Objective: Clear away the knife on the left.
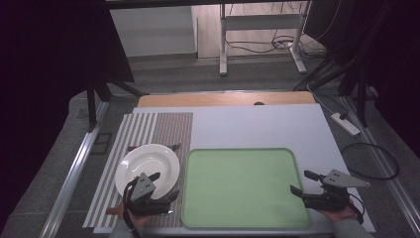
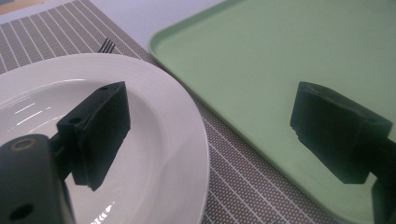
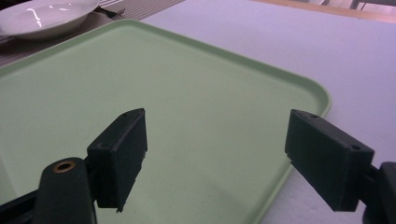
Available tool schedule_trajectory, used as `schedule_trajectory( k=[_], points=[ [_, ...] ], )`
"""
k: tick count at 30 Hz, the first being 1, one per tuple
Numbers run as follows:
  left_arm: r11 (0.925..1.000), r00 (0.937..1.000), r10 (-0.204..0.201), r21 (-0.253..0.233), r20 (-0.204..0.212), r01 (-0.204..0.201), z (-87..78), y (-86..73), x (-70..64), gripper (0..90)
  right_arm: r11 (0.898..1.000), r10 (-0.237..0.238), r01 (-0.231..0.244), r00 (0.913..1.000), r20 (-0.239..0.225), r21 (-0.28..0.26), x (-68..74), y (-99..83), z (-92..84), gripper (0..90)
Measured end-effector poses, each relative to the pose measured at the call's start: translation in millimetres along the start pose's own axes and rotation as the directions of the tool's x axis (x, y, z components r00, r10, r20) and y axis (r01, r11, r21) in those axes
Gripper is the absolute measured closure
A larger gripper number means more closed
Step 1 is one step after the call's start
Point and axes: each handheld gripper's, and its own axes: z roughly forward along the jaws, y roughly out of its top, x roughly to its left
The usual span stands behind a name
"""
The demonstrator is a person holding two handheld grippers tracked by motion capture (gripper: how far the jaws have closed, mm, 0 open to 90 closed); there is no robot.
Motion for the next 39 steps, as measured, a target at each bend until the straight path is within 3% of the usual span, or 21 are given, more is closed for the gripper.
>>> schedule_trajectory(
  k=[12,16,24,30,32,33,34,35,37,38,39],
  points=[
    [0.9999,0.9998,0.013,-0.008,0.017,-0.013,-2.8,2.1,-1.6,13.0,1.000,-0.003,0.003,0.9999,0.012,0.015,-0.4,-0.9,2.5,21.8],
    [0.9981,0.9976,0.060,0.015,0.036,-0.060,-5.5,5.6,-3.3,13.6,1.000,-0.003,0.003,0.9999,0.010,0.020,0.4,-1.7,2.7,21.8],
    [0.9948,0.9953,0.093,0.039,0.025,-0.094,-20.0,8.3,6.1,14.3,1.000,-0.007,0.007,0.9999,0.010,0.025,0.9,-2.0,3.5,21.8],
    [0.9780,0.9855,0.170,0.122,0.003,-0.169,-28.9,16.1,11.1,14.2,1.000,-0.004,0.003,0.9999,0.011,0.025,0.8,-2.3,2.9,21.8],
    [0.9662,0.9780,0.208,0.156,-0.004,-0.205,-34.4,18.1,14.6,14.1,1.000,-0.003,0.002,0.9999,0.013,0.024,0.7,-2.4,3.1,21.8],
    [0.9662,0.9780,0.208,0.156,-0.004,-0.205,-34.4,18.1,14.6,14.1,1.000,-0.003,0.002,0.9999,0.013,0.024,0.7,-2.4,3.1,21.8],
    [0.9568,0.9712,0.238,0.172,-0.003,-0.234,-38.2,18.1,16.8,14.1,1.000,-0.004,0.004,0.9999,0.015,0.025,0.8,-2.5,3.1,21.8],
    [0.9568,0.9712,0.238,0.172,-0.003,-0.234,-38.2,18.1,16.8,14.3,1.000,-0.004,0.004,0.9999,0.015,0.025,0.8,-2.5,3.1,21.8],
    [0.9458,0.9622,0.272,0.185,-0.005,-0.267,-42.8,17.2,19.6,15.2,1.000,-0.006,0.005,0.9998,0.018,0.030,0.7,-2.8,3.8,21.7],
    [0.9353,0.9562,0.293,0.208,0.000,-0.286,-46.7,15.8,23.9,15.2,0.999,-0.006,0.006,0.9998,0.020,0.032,0.7,-2.9,4.2,21.7],
    [0.9315,0.9539,0.300,0.217,-0.004,-0.292,-48.0,15.0,25.6,15.3,0.999,-0.007,0.006,0.9997,0.022,0.034,0.7,-3.0,4.4,21.7]
  ],
)
